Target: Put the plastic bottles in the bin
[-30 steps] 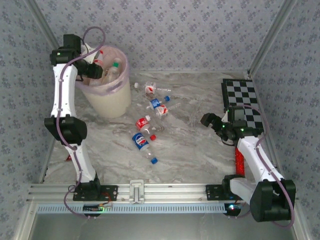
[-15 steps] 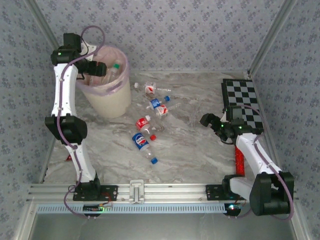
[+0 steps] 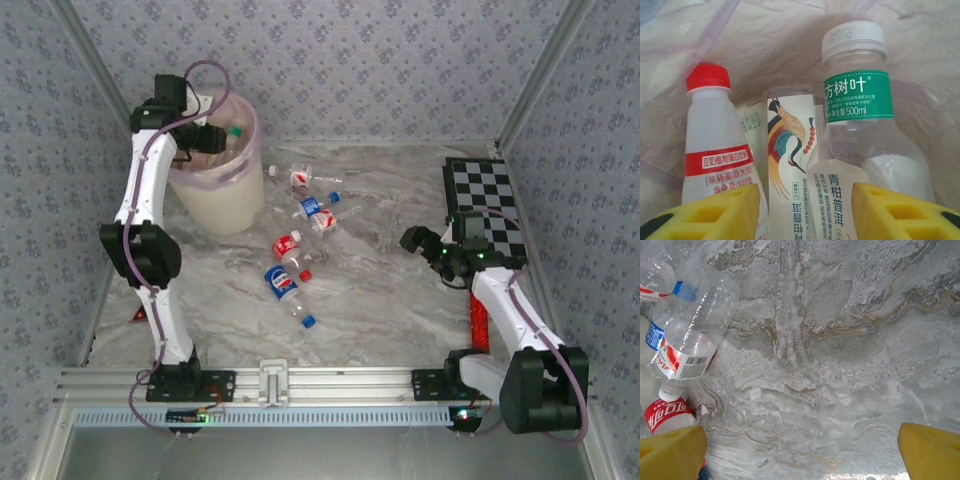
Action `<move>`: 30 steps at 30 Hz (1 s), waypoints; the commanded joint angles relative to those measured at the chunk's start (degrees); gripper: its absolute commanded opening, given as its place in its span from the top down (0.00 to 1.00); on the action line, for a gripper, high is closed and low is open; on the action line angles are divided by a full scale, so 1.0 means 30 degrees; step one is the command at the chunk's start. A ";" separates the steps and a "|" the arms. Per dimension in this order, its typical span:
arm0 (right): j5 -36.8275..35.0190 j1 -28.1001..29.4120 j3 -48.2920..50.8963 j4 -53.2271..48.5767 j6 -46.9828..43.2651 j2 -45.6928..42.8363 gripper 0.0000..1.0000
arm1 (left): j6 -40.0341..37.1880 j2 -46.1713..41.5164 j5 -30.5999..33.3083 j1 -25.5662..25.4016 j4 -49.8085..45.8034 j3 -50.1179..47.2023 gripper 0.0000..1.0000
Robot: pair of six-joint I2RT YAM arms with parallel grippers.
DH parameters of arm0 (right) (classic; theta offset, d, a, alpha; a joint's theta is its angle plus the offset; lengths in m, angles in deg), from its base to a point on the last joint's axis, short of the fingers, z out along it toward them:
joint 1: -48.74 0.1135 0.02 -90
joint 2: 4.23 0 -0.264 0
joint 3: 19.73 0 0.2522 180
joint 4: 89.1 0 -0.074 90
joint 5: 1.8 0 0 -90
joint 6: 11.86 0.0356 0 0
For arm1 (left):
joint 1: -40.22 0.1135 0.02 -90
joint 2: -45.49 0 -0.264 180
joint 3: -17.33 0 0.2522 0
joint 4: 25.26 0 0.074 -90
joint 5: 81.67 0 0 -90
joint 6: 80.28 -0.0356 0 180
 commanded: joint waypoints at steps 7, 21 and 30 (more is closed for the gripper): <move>-0.0653 0.0679 -0.0833 -0.0232 -0.0002 0.0121 0.00 | -0.0093 -0.0658 0.0413 -0.0424 -0.0861 0.0046 0.35; 0.0085 0.2046 -0.1084 0.1950 0.0341 0.1293 0.00 | 0.0838 -0.8517 0.6644 -0.3881 0.0070 -0.1453 0.08; -0.0377 0.2814 -0.1552 0.2636 0.0473 0.2882 0.00 | 0.9941 -1.6258 0.8612 -1.0441 0.2254 -1.5163 0.08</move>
